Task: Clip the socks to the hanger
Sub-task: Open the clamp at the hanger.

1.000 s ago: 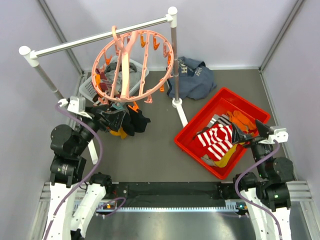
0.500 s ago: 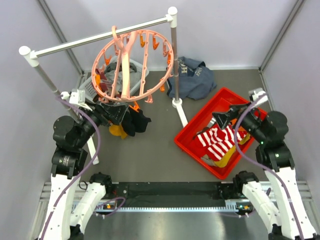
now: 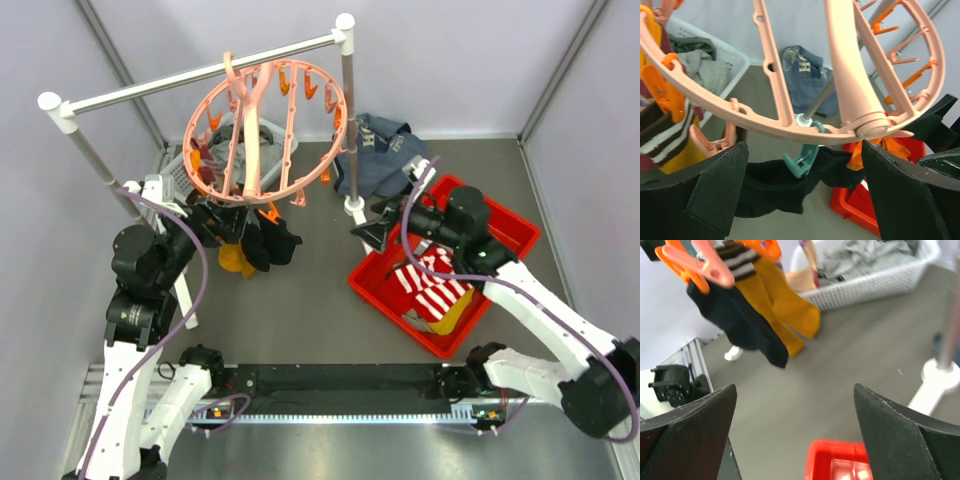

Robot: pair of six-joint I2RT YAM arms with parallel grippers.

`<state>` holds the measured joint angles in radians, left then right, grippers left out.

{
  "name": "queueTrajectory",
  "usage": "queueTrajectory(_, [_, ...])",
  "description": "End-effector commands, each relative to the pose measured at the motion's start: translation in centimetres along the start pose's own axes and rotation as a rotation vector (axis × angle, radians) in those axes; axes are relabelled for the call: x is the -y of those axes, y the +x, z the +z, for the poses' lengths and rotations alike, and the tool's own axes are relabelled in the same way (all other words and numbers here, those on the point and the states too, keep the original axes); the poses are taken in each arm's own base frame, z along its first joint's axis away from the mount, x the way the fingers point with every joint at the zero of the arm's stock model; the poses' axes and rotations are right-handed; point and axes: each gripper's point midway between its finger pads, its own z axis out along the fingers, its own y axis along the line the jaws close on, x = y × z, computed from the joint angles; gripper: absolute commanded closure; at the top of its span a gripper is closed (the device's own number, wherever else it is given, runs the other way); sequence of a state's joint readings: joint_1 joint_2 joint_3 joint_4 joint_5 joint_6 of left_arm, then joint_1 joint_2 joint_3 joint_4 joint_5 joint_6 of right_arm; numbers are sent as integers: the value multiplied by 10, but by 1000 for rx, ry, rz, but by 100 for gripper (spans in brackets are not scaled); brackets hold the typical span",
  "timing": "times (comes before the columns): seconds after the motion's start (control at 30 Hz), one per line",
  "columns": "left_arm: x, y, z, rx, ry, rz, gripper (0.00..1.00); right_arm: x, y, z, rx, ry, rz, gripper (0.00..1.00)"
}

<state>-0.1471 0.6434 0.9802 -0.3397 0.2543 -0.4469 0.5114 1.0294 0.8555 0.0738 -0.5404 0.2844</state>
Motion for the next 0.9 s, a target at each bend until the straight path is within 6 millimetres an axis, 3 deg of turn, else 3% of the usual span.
queueTrajectory(0.0, [-11, -13, -2, 54, -60, 79, 1, -39, -71, 28, 254, -167, -124, 2])
queueTrajectory(0.23, [-40, -9, 3, 55, -192, 115, 1, -70, -79, 70, 310, -320, -118, 7])
queueTrajectory(0.27, [-46, -10, 2, 66, -222, 123, 1, -66, -72, 81, 291, -330, -89, 9])
queueTrajectory(0.4, [-59, -13, -1, 88, -288, 141, 1, -77, -75, 98, 305, -416, -64, 13])
queueTrajectory(0.63, [-61, -13, -2, 100, -298, 145, 1, -93, -70, 125, 311, -484, -53, 17])
queueTrajectory(0.87, [-60, -15, -4, 107, -297, 144, 1, -107, -68, 136, 324, -543, -47, 25])
